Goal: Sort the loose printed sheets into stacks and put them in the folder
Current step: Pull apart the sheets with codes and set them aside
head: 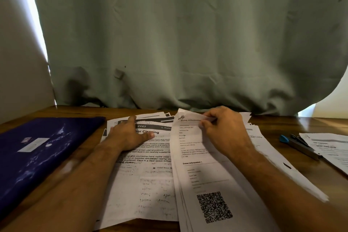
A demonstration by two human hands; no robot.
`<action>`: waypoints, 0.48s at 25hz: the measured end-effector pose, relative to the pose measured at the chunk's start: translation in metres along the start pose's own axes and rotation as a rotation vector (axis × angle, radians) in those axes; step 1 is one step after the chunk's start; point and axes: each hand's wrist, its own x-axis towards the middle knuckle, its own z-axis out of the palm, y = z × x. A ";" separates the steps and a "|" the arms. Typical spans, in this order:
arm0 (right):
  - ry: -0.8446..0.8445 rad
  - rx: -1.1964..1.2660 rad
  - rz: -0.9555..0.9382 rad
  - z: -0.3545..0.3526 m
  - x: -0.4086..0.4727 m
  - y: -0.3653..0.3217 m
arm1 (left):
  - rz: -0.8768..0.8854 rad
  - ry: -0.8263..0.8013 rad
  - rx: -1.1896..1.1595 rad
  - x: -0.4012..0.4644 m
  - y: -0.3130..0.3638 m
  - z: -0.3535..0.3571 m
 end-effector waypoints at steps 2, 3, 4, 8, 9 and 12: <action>0.109 0.015 -0.045 -0.003 0.000 -0.001 | -0.011 0.015 0.052 -0.001 0.001 0.000; 0.141 0.019 -0.061 -0.004 0.000 -0.001 | -0.012 0.022 0.054 -0.003 0.001 0.000; 0.149 0.020 -0.073 -0.004 -0.001 -0.001 | -0.008 0.035 0.039 -0.005 0.001 -0.001; 0.059 -0.008 -0.081 0.007 -0.005 -0.006 | 0.059 0.172 -0.213 -0.014 0.004 -0.010; 0.059 -0.014 -0.085 0.008 -0.005 -0.006 | 0.053 0.211 -0.292 -0.015 0.004 -0.014; 0.111 0.004 -0.122 0.007 -0.004 -0.003 | -0.043 0.268 -0.609 -0.015 -0.009 -0.026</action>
